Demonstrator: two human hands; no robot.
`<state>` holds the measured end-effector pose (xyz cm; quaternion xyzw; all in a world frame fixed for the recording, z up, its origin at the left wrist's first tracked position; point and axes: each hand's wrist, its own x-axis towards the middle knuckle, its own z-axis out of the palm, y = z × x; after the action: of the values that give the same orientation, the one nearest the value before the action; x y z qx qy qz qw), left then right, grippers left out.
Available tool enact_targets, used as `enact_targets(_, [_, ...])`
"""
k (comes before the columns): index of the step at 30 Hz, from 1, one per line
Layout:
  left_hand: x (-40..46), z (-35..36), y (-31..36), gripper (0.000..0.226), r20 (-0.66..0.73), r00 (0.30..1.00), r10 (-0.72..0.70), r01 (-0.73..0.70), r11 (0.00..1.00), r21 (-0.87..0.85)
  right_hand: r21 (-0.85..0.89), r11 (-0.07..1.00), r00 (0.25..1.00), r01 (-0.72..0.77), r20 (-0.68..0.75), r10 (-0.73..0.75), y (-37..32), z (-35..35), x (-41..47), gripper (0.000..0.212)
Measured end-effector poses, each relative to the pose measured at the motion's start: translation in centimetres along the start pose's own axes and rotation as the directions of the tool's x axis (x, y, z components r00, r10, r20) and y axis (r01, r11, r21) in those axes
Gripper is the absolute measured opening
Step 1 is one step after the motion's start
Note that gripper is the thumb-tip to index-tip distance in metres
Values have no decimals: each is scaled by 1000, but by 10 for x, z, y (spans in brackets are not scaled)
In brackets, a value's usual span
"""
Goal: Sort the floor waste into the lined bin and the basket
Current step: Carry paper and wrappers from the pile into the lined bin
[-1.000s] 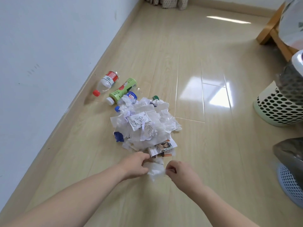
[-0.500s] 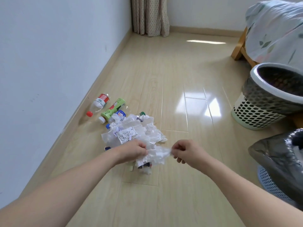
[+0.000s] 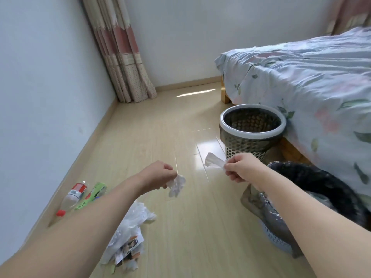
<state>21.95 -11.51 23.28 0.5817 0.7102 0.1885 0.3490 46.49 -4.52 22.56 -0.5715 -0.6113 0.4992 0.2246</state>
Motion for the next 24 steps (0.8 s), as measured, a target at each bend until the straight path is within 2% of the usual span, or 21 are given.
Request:
enact_targets(3, [15, 23, 44, 16, 30, 999, 34, -32, 998, -55, -58, 990, 985, -130, -122, 122, 28, -46, 3, 13])
enact_targets(8, [49, 90, 119, 12, 146, 981, 126, -100, 980, -173, -138, 942, 901, -307, -360, 241, 83, -109, 1, 21])
enact_targets(11, [73, 144, 154, 14, 209, 966, 152, -113, 976, -186, -217, 884, 857, -415, -419, 300, 112, -137, -12, 12])
enact_targets(14, [88, 193, 173, 14, 279, 951, 134, -114, 990, -87, -242, 842, 835, -482, -419, 357, 129, -153, -18, 5])
enact_targets(17, [95, 224, 178, 19, 314, 945, 88, -111, 992, 54, -271, 827, 820, -493, -462, 337, 134, -162, -18, 8])
enact_targets(21, [96, 213, 168, 18, 203, 972, 117, -138, 986, 91, -299, 857, 824, -419, -523, 220, 125, -149, -11, 19])
enact_targets(24, [94, 174, 142, 22, 120, 988, 96, -110, 987, 119, -382, 877, 876, -291, -475, 84, 105, -116, 0, 35])
